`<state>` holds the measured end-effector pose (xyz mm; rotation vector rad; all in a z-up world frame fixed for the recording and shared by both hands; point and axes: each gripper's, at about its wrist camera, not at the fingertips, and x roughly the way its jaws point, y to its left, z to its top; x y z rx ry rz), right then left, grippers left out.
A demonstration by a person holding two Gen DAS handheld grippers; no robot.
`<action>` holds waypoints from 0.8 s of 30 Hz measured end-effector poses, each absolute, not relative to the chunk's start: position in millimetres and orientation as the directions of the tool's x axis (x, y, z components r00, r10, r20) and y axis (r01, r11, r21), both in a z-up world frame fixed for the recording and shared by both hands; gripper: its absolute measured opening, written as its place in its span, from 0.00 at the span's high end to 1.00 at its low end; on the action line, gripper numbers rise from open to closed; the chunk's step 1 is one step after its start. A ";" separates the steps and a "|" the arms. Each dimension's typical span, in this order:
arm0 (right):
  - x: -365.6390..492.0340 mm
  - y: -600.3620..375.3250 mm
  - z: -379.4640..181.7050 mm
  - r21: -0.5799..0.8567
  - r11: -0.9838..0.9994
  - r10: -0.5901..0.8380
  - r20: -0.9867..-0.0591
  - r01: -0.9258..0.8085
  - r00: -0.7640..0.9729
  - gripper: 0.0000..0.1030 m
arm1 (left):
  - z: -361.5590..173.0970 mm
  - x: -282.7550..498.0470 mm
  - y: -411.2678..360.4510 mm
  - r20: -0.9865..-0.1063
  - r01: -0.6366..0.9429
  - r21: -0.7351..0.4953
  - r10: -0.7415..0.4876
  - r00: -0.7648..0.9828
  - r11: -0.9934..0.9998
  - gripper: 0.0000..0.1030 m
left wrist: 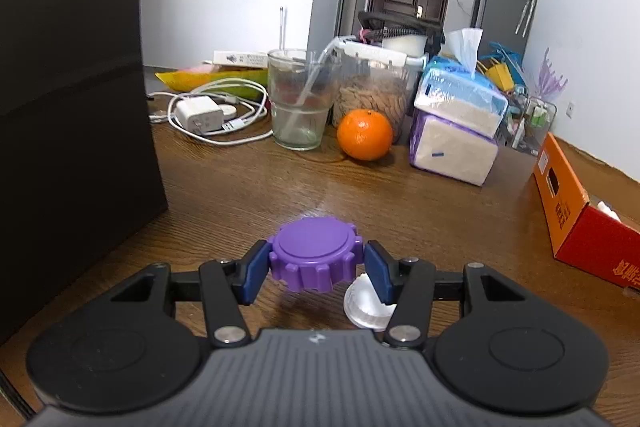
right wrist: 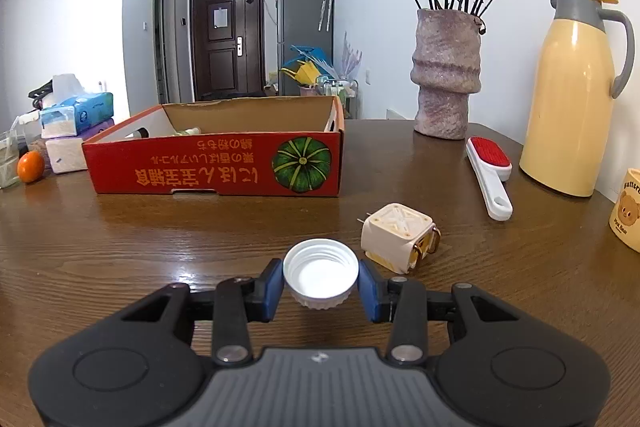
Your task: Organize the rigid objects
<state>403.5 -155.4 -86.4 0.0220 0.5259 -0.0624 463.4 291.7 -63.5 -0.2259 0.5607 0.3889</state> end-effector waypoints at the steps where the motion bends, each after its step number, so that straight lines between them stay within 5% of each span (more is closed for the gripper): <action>1: 402.8 -155.2 -86.2 0.004 0.998 -0.053 -0.500 0.063 0.865 0.62 | -62.0 460.7 290.8 -0.550 -0.419 -0.103 0.299 0.780 0.902 0.48; 24: 385.1 -150.7 -72.9 0.030 1.000 0.009 -0.429 0.004 0.903 0.62 | -32.5 396.7 226.1 -0.433 -0.364 -0.129 0.278 0.858 0.922 0.48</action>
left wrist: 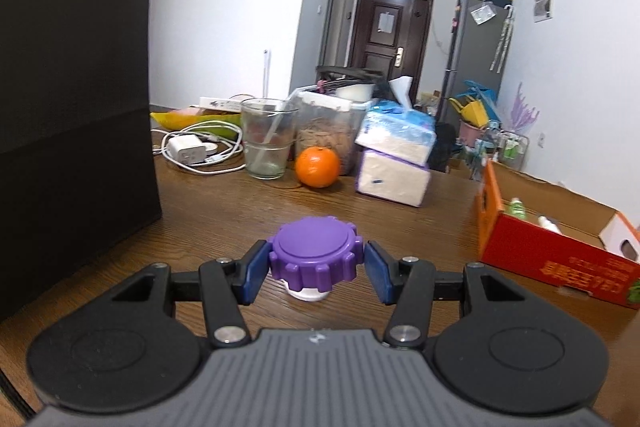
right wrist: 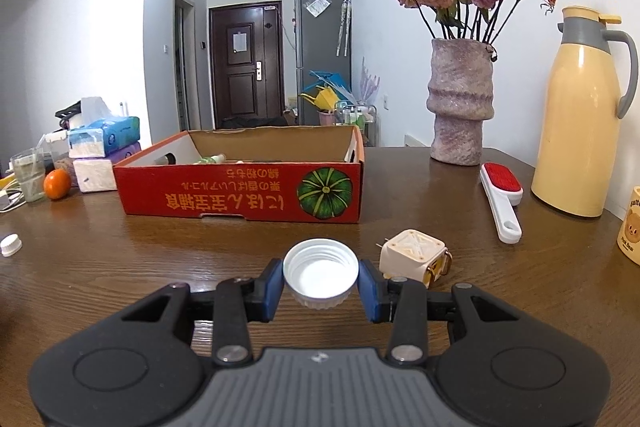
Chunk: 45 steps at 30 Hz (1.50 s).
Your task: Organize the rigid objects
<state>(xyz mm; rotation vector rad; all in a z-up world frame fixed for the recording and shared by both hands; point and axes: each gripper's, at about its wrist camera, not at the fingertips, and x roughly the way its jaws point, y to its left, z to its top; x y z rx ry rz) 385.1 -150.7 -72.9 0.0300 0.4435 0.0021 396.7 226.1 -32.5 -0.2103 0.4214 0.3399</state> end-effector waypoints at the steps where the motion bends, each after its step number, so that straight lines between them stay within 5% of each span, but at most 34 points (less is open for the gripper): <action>1: 384.5 -150.5 -72.0 0.031 1.000 0.013 -0.428 0.001 0.904 0.62 | -31.3 394.5 222.3 -0.429 -0.356 -0.134 0.269 0.862 0.925 0.48; 25: 379.2 -138.7 -29.2 0.071 0.991 0.130 -0.342 -0.112 0.931 0.62 | -7.1 391.0 107.0 -0.371 -0.150 -0.131 0.092 0.924 0.980 0.48; 45: 429.6 -134.0 2.4 0.114 0.989 0.119 -0.286 -0.090 0.951 0.62 | 11.1 441.9 69.4 -0.356 -0.157 -0.164 0.090 0.930 0.974 0.48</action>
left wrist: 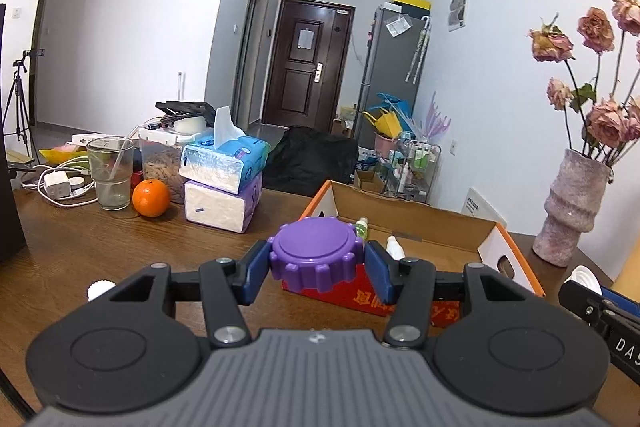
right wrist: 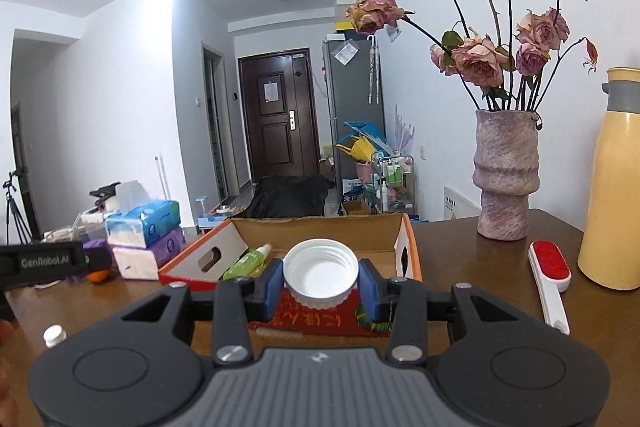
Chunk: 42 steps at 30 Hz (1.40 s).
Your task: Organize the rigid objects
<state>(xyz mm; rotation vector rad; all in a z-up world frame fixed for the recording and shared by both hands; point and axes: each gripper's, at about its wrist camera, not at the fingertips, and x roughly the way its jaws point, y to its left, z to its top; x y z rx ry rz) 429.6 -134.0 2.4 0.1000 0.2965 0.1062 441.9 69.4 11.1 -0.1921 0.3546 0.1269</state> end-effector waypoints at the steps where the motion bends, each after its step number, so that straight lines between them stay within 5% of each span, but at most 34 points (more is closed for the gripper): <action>1: 433.1 -134.0 2.6 0.119 0.989 0.119 -0.286 -0.088 0.951 0.62 | 11.0 444.5 69.1 -0.357 -0.161 -0.166 0.093 0.930 0.973 0.48; 42: 547.8 -114.4 -11.1 0.099 0.992 0.112 -0.365 -0.081 0.924 0.62 | 13.6 549.4 65.5 -0.348 -0.148 -0.200 0.071 0.935 0.969 0.48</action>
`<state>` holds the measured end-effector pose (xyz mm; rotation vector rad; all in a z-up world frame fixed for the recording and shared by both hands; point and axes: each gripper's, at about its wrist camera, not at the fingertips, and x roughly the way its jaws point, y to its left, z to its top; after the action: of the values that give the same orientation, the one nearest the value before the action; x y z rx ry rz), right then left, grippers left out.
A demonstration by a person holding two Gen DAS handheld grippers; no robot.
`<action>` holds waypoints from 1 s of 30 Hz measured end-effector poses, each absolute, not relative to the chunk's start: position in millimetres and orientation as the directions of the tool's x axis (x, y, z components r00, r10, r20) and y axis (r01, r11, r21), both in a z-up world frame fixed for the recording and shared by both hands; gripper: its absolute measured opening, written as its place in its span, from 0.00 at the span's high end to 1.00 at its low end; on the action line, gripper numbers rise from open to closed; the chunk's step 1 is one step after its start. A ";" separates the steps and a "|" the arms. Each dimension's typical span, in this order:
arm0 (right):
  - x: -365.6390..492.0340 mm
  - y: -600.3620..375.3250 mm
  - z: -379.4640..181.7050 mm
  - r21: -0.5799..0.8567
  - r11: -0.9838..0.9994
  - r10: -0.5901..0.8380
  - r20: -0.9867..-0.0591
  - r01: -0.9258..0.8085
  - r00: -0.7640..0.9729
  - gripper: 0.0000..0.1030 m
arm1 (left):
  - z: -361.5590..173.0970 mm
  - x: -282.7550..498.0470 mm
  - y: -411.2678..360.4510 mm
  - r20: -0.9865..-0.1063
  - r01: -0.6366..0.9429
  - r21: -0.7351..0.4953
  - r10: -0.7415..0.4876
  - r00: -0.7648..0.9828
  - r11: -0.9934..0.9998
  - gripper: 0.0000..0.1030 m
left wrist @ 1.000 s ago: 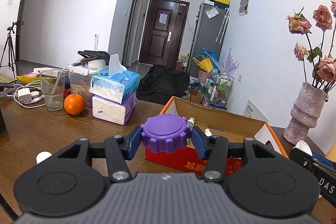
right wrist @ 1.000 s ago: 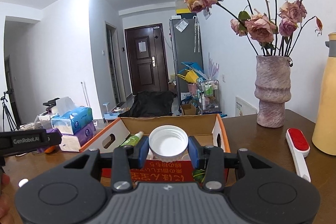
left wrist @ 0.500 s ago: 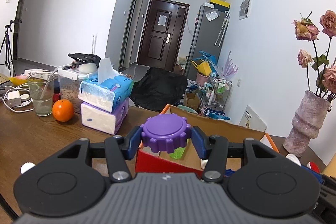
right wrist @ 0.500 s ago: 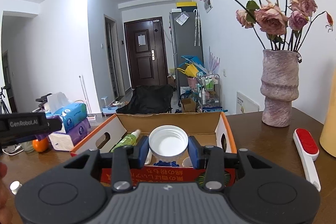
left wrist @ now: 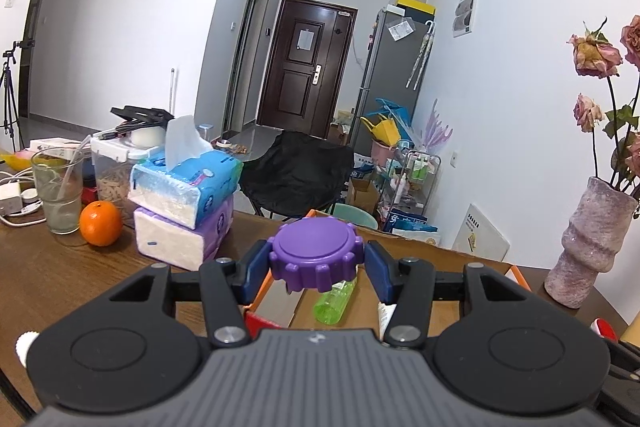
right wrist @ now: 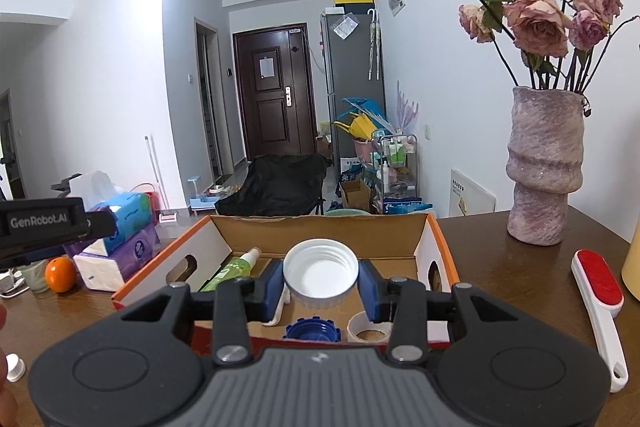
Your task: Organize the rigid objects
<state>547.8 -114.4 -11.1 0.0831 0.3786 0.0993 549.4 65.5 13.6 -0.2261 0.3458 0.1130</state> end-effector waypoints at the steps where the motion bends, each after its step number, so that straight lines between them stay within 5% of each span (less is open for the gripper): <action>1: 551.0 -114.2 -11.5 0.096 0.992 0.111 -0.367 -0.081 0.924 0.62 | 13.0 552.6 64.7 -0.349 -0.147 -0.198 0.070 0.935 0.969 0.48; 30: 630.9 -117.9 -36.7 0.049 0.999 0.035 -0.469 -0.014 0.882 0.62 | -25.8 648.1 37.2 -0.434 -0.103 -0.093 0.053 0.899 0.990 0.48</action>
<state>630.9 -117.9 -36.7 0.0443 0.4892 0.0253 648.1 37.2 -25.8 -0.1150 0.4457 0.0809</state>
